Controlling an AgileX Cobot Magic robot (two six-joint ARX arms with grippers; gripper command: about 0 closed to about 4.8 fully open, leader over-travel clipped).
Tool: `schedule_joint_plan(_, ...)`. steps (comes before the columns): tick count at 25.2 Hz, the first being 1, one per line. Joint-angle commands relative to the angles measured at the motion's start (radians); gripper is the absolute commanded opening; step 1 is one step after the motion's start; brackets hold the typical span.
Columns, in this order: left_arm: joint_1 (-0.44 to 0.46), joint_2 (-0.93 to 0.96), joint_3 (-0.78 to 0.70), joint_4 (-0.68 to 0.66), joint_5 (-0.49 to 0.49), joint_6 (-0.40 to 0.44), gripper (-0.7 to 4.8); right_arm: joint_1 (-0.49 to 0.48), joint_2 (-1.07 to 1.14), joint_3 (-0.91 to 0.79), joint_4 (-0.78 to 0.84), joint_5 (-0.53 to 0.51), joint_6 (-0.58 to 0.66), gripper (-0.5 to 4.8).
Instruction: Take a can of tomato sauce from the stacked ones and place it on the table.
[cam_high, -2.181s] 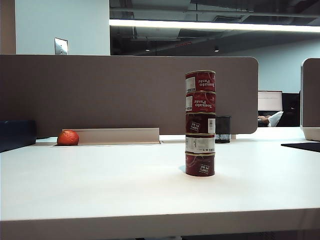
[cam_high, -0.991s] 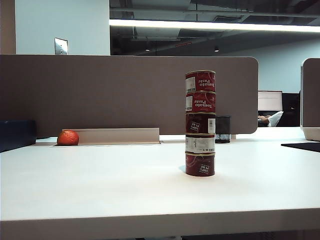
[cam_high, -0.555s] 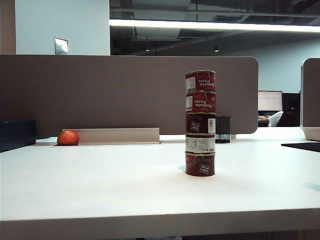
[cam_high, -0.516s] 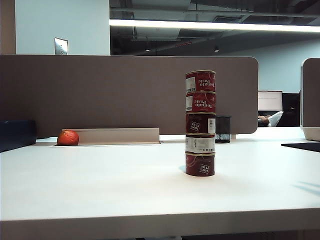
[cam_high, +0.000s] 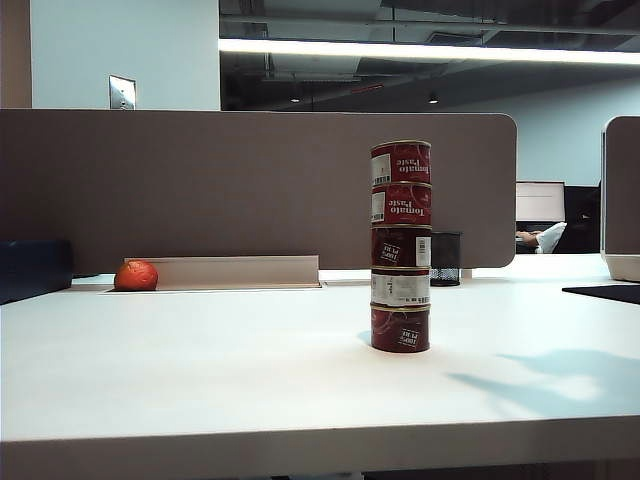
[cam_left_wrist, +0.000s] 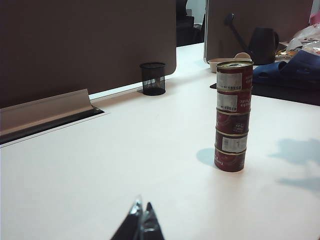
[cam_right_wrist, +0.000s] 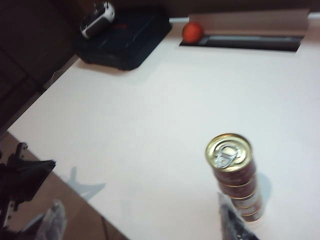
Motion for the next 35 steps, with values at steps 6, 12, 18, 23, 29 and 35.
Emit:
schedule_joint_plan(6, 0.001, 0.0, 0.003, 0.01, 0.007, -0.003, -0.06, 0.13, 0.12, 0.008, 0.02, 0.088, 0.003, 4.79)
schedule_joint_plan(12, 0.001, 0.0, 0.003, 0.008, 0.006, -0.003, -0.06, 0.177, 0.225, 0.009, 0.074, 0.143, 0.002, 4.79)
schedule_joint_plan(18, 0.001, 0.0, 0.003, 0.0, 0.006, -0.003, -0.06, 0.18, 0.286, 0.009, 0.132, 0.208, 0.003, 4.79)
schedule_joint_plan(23, 0.001, 0.0, 0.003, -0.022, 0.006, -0.003, -0.06, 0.18, 0.372, 0.01, 0.195, 0.241, 0.003, 4.79)
schedule_joint_plan(29, 0.001, 0.0, 0.003, -0.026, 0.005, -0.003, -0.06, 0.18, 0.43, 0.01, 0.22, 0.241, 0.003, 4.79)
schedule_joint_plan(35, 0.001, 0.0, 0.003, -0.026, 0.004, -0.003, -0.06, 0.181, 0.473, 0.011, 0.239, 0.248, 0.003, 4.79)
